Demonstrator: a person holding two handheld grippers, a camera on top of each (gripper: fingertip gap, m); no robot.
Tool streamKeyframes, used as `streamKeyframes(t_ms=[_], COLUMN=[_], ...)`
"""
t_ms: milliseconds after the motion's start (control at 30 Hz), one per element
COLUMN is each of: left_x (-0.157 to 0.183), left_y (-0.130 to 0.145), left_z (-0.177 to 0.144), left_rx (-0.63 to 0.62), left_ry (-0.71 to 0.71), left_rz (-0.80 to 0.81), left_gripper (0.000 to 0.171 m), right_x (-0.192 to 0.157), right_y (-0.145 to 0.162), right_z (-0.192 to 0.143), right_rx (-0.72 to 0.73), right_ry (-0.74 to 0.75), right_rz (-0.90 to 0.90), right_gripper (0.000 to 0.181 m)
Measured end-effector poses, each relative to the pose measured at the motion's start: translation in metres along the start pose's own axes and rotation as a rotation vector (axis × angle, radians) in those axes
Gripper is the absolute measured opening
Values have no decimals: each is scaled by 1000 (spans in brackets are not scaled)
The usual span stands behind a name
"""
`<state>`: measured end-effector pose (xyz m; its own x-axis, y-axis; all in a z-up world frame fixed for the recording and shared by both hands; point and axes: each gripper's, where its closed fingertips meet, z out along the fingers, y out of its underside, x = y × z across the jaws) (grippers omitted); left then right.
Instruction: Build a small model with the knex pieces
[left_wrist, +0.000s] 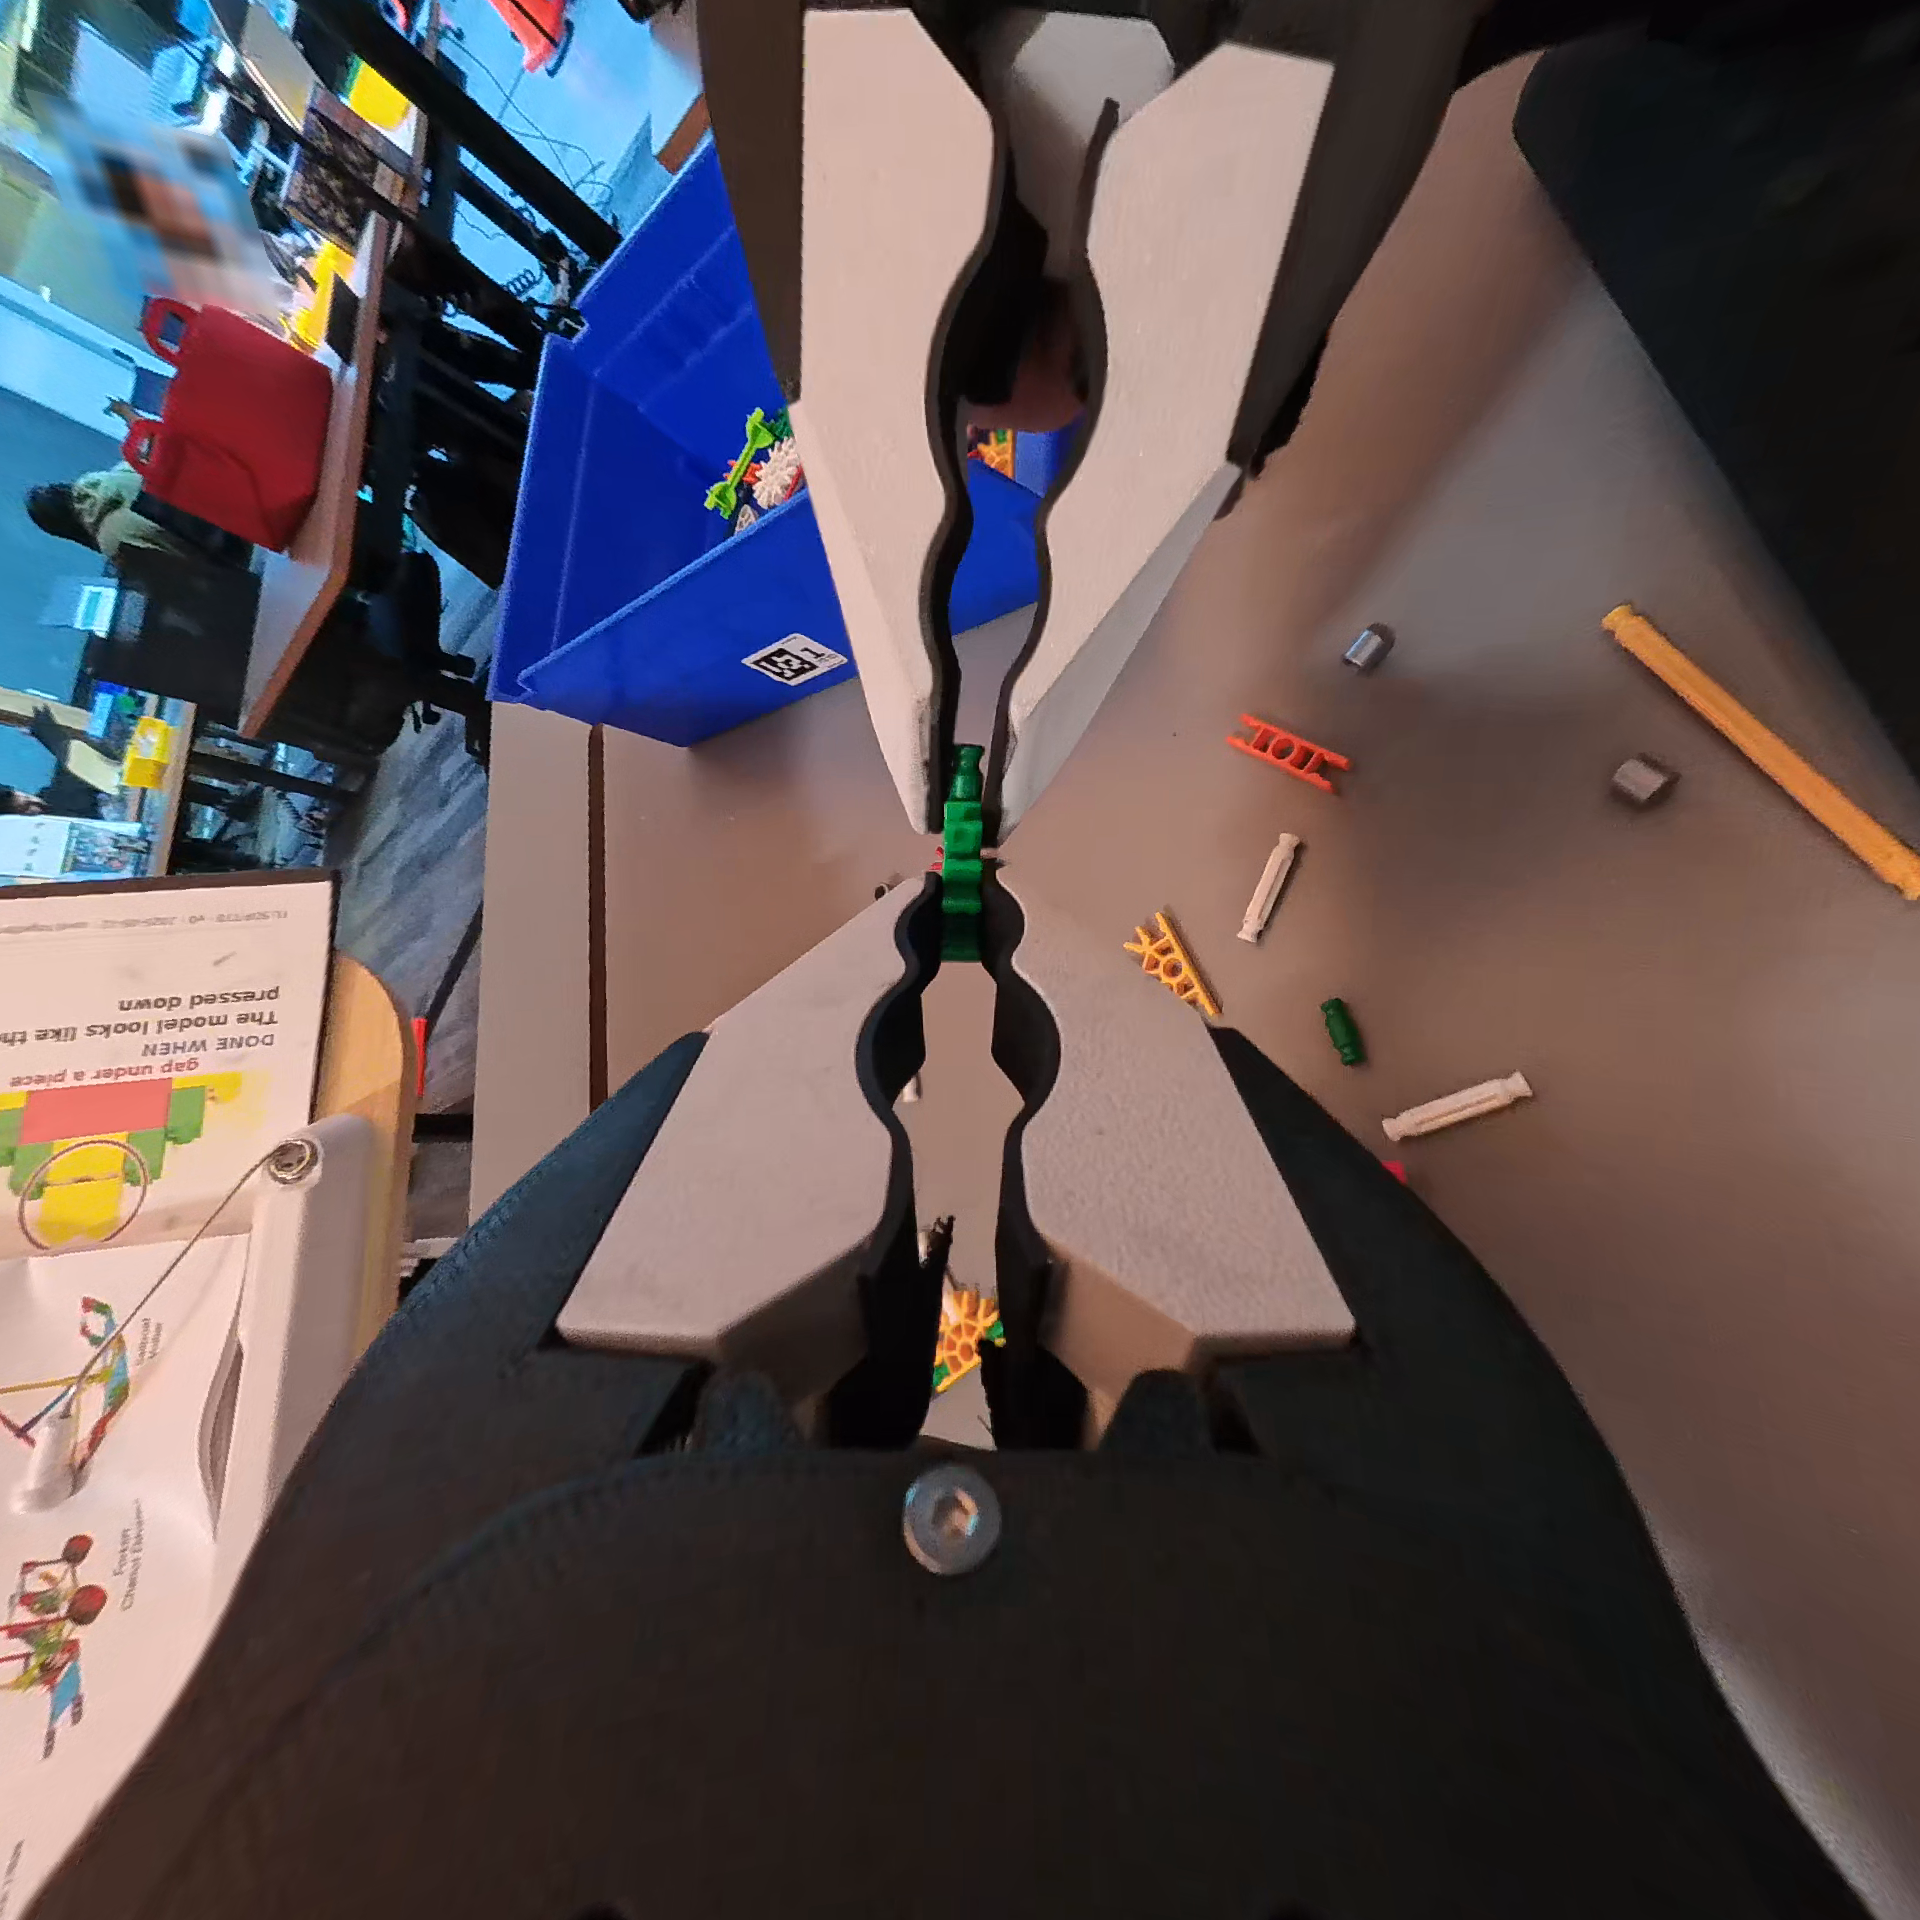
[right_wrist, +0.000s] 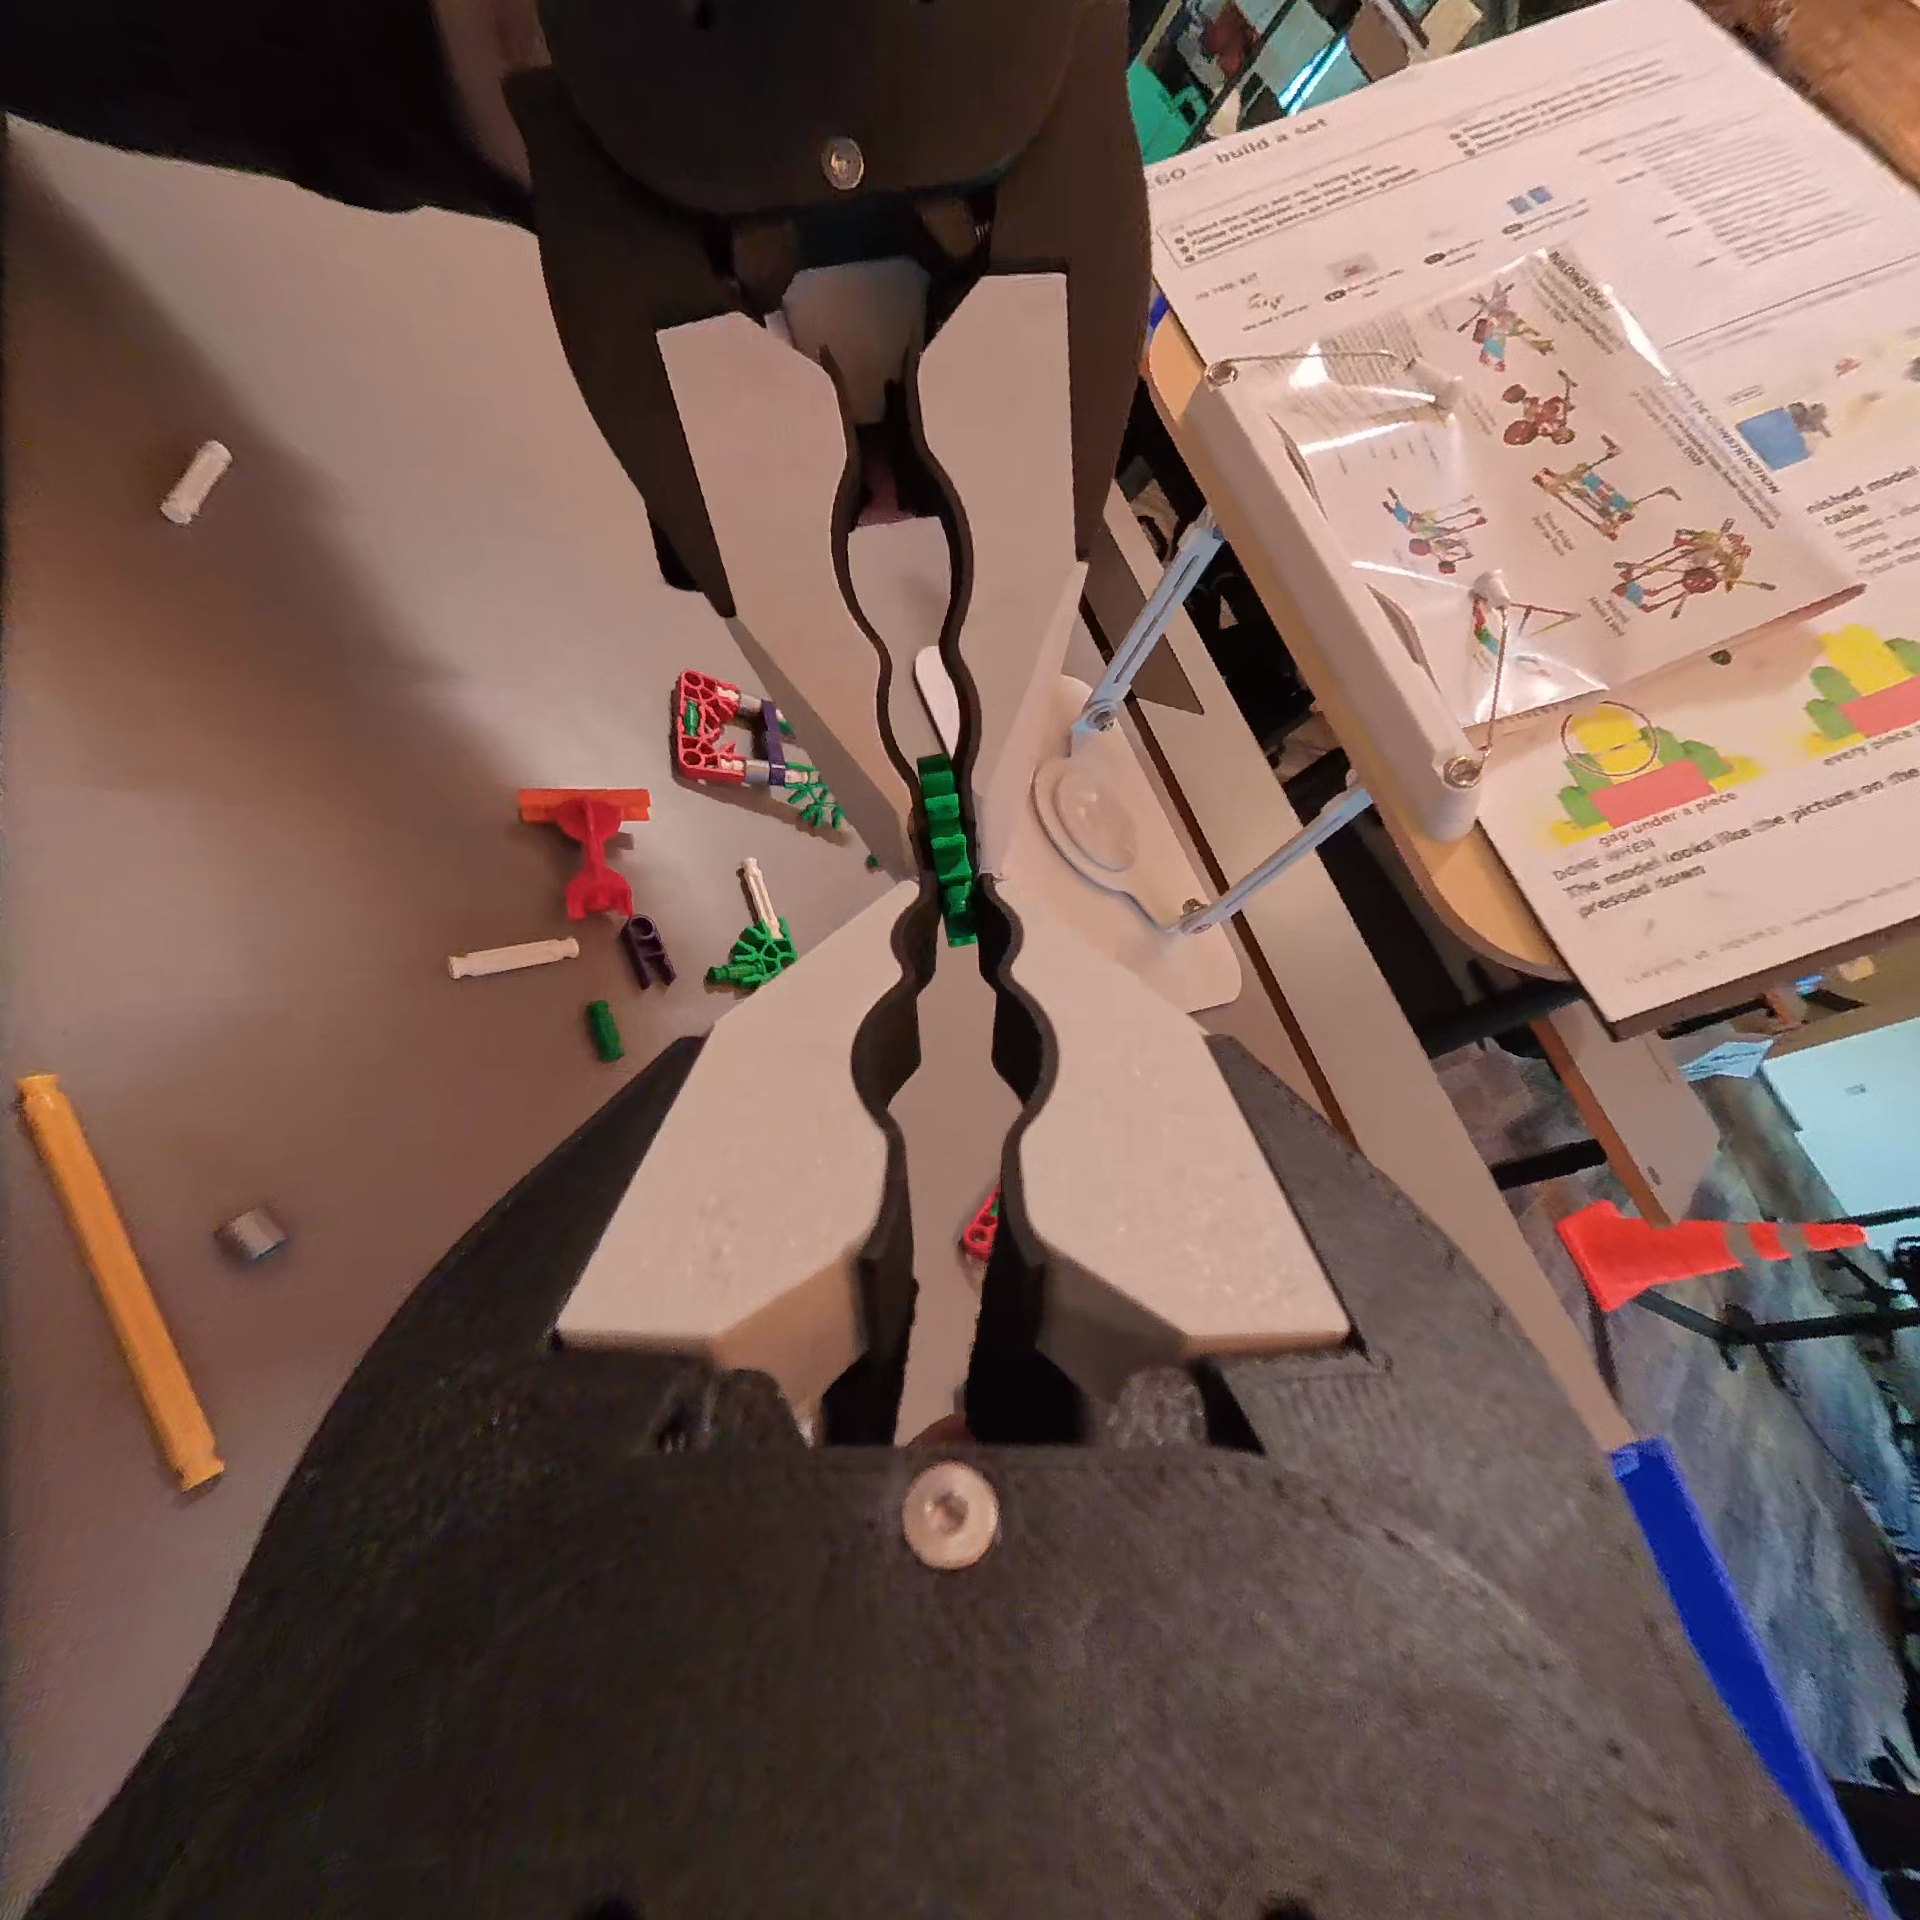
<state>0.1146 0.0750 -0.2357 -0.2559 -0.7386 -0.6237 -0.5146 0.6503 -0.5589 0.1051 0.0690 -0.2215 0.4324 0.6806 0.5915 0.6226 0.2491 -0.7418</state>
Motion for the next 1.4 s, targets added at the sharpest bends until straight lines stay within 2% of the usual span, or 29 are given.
streamKeyframes(t_ms=[133, 400, 600, 833, 1067, 1167, 1233, 1267, 1300, 1333, 1400], left_x=[-7, -16, -26, -31, -35, -40, -18, 3, 10, 9, 1], left_y=[-1, 10, 14, 24, 28, 26, 5, -1, -6, -8, -12], left_z=[-4, 10, 15, 24, 28, 28, 35, 46, 56, 61, 58], left_rx=[17, 11, 58, 90, 93, 117, 205, 160, 119, 108, 180], left_ry=[-26, -30, -64, -101, -173, -208, -41, 21, -30, -58, -33], left_rz=[-35, -297, -504, -663, -676, -702, -787, -736, -625, -596, -684], left_gripper=[4, 6, 7, 8, 8, 8, 6, 3, 3, 2, 3], right_x=[6, 16, 27, 34, 39, 48, 62, 61, 57, 58, 56], right_y=[-5, 13, 18, 28, 33, 30, 31, 32, 29, 26, 24], right_z=[1, 12, 16, 24, 27, 24, 17, 20, 24, 22, 18], right_rx=[-6, -193, -258, -331, -379, -391, -404, -373, -339, -335, -287], right_ry=[70, 230, 340, 425, 486, 555, 620, 573, 535, 536, 492], right_rz=[-41, -208, -244, -281, -309, -312, -316, -259, -218, -231, -155], right_gripper=[3, 3, 3, 3, 3, 3, 1, 1, 2, 2, 3])
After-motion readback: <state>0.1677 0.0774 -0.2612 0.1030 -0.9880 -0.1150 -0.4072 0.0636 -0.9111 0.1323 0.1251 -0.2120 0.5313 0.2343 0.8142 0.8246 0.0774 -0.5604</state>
